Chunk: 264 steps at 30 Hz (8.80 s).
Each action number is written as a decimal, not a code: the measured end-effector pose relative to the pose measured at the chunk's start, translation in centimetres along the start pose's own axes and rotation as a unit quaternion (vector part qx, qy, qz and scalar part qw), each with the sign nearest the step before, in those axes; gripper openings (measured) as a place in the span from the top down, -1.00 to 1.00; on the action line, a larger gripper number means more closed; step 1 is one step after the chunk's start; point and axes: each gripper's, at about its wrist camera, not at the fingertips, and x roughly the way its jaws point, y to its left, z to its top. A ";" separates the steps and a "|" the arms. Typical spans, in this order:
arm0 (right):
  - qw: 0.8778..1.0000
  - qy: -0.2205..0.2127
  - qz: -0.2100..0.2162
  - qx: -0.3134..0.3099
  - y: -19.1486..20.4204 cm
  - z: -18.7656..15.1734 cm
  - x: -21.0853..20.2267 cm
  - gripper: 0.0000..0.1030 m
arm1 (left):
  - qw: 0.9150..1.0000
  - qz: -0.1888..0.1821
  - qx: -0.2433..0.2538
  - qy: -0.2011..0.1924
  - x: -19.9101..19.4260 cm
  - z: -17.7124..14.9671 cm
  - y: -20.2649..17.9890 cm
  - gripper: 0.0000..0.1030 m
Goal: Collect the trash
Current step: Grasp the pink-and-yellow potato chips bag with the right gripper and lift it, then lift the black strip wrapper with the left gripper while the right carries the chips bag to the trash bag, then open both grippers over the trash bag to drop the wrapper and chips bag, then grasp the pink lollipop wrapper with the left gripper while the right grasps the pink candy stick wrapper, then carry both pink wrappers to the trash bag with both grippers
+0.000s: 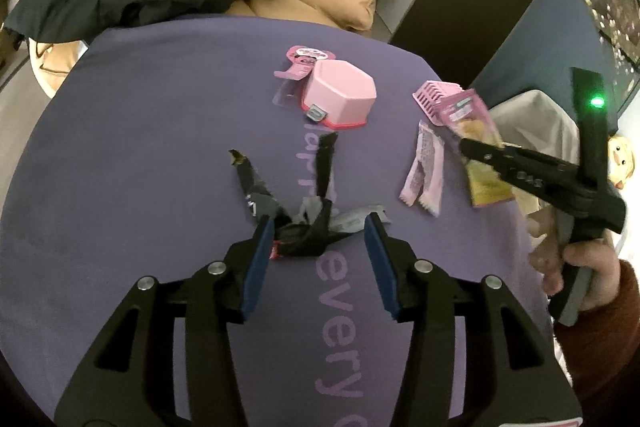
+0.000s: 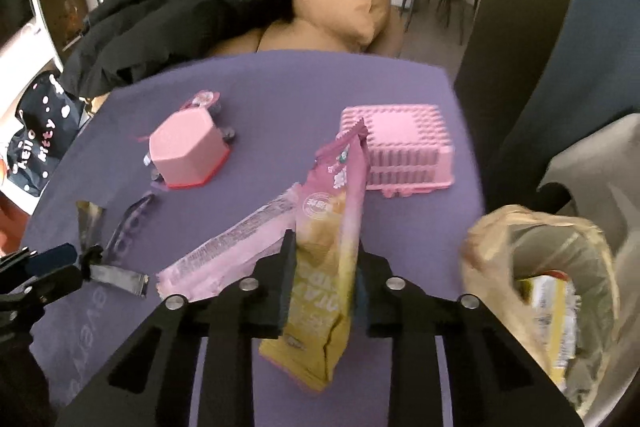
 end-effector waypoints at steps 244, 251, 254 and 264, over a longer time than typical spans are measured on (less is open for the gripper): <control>0.998 -0.013 0.014 0.056 2.0 -0.6 -0.2 0.69 | 0.996 0.017 0.078 0.029 1.0 4.5 4.3 -0.20; 0.998 -0.040 0.031 0.045 1.5 -1.0 -3.6 0.69 | 0.991 0.066 0.106 0.038 2.0 5.2 4.0 -0.20; 0.997 -0.054 0.034 0.050 0.6 -1.6 -5.0 0.69 | 0.989 0.092 0.108 0.047 3.1 5.6 4.6 -0.20; 0.994 -0.081 0.028 0.070 -3.0 -4.0 -8.0 0.69 | 0.989 0.104 0.097 0.028 2.4 6.8 4.3 0.09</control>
